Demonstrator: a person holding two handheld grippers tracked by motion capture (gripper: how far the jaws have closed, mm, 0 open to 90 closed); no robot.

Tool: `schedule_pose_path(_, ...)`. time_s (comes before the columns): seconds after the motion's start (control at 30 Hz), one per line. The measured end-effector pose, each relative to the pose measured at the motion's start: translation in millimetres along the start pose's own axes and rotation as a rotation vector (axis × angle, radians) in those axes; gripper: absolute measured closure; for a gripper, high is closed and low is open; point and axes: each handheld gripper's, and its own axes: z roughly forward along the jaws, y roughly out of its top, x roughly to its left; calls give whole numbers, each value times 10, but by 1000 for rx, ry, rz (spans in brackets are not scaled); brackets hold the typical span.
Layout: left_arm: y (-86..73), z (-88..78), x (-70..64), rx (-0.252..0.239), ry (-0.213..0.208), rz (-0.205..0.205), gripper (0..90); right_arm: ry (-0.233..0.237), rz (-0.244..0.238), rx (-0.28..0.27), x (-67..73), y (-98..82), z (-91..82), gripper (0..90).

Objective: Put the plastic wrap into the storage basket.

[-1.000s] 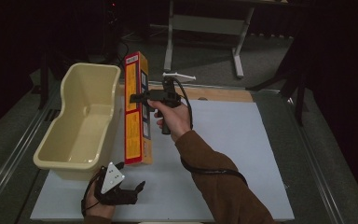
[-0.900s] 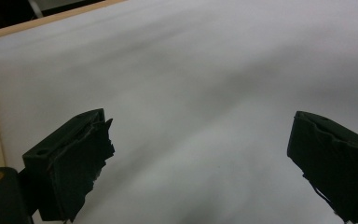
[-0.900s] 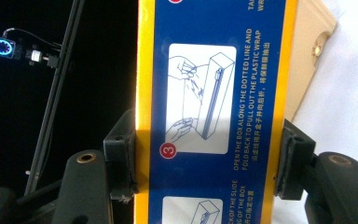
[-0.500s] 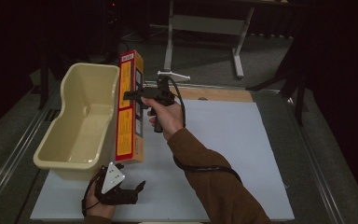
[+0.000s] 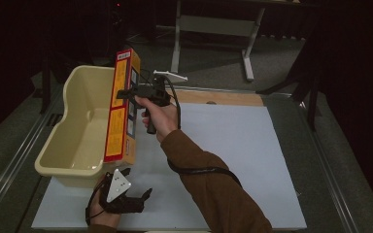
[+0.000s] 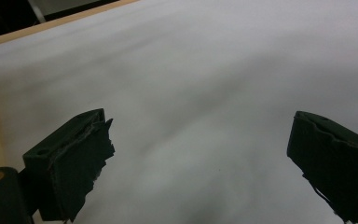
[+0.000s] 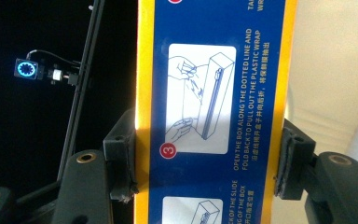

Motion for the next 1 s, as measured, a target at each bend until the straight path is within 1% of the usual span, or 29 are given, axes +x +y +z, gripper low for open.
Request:
schedule_pose_path(0.4,-4,-5,9,-5,-2,-13,56,20,54,8,-9,25,263,386)
schedule_pose_path(0.53,-5,-12,11,-9,-4,-12,57,25,57,16,-9,12,337,386)
schedule_pose_path(0.57,-5,-11,11,-10,-5,-12,57,23,63,29,-6,-6,394,386)
schedule_pose_path(0.67,-4,-11,7,-11,-6,-11,57,19,70,34,-10,-26,486,386)
schedule_pose_path(0.77,-1,-12,2,-13,-8,-6,57,12,76,24,-14,-39,560,385)
schedule_pose_path(0.83,-3,-9,1,-14,-8,-10,57,1,74,12,-12,-53,625,385)
schedule_pose_path(0.87,-3,-9,1,-14,-8,-10,57,1,74,12,-12,-53,625,385)
schedule_pose_path(0.93,-4,-19,7,-18,-6,-12,57,-6,74,22,-10,-67,697,385)
schedule_pose_path(1.0,-7,-26,16,-19,-4,-13,57,-18,60,23,-4,-79,731,385)
